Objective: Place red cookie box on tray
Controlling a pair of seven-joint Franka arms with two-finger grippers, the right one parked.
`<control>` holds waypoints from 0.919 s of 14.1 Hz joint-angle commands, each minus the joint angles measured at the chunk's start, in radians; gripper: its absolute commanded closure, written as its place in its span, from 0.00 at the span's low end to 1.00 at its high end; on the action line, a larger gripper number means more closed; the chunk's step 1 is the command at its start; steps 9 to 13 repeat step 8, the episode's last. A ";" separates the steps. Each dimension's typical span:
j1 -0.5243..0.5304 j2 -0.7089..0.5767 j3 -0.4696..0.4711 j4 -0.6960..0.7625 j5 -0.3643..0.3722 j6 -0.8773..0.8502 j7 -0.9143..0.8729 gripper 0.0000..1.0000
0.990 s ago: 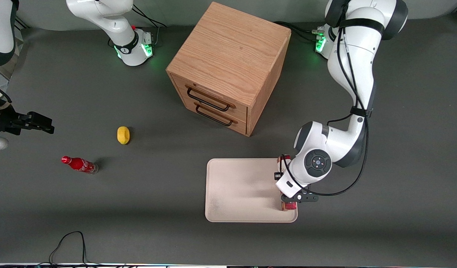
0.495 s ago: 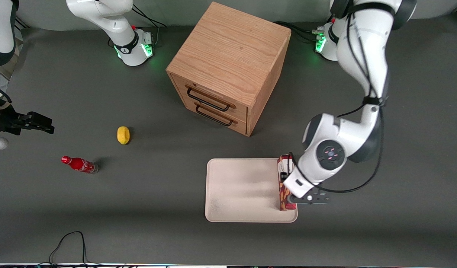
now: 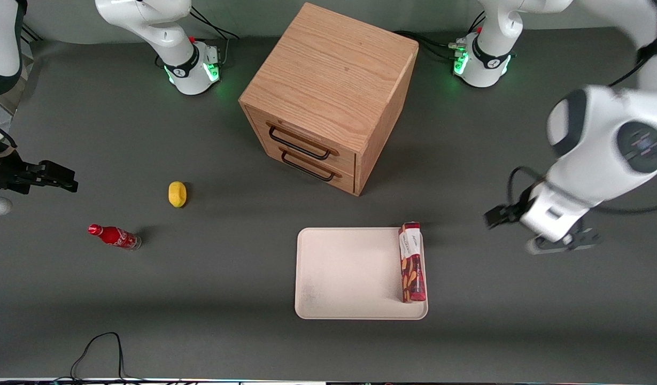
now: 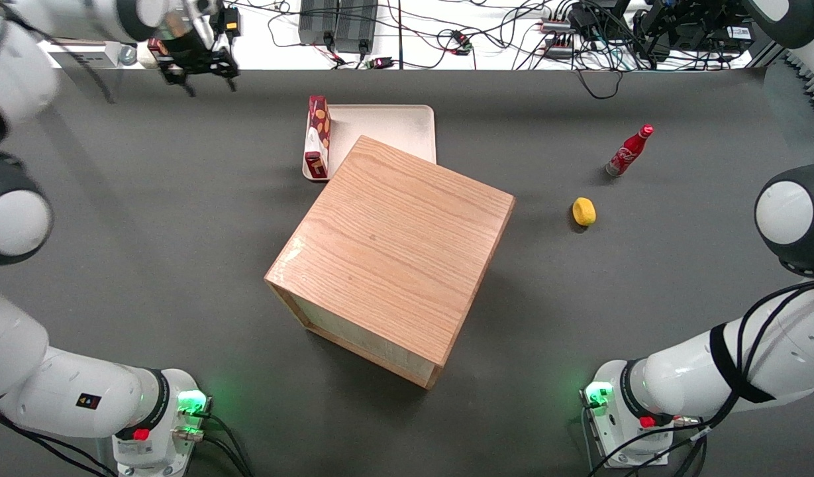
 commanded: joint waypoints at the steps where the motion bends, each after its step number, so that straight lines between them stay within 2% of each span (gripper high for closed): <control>1: 0.051 -0.180 -0.010 -0.123 0.024 -0.085 0.071 0.00; 3: 0.096 -0.287 -0.017 -0.191 0.064 -0.088 0.089 0.00; 5: 0.139 -0.349 -0.039 -0.225 0.070 -0.093 0.115 0.00; 13: 0.144 -0.370 -0.040 -0.231 0.071 -0.125 0.126 0.00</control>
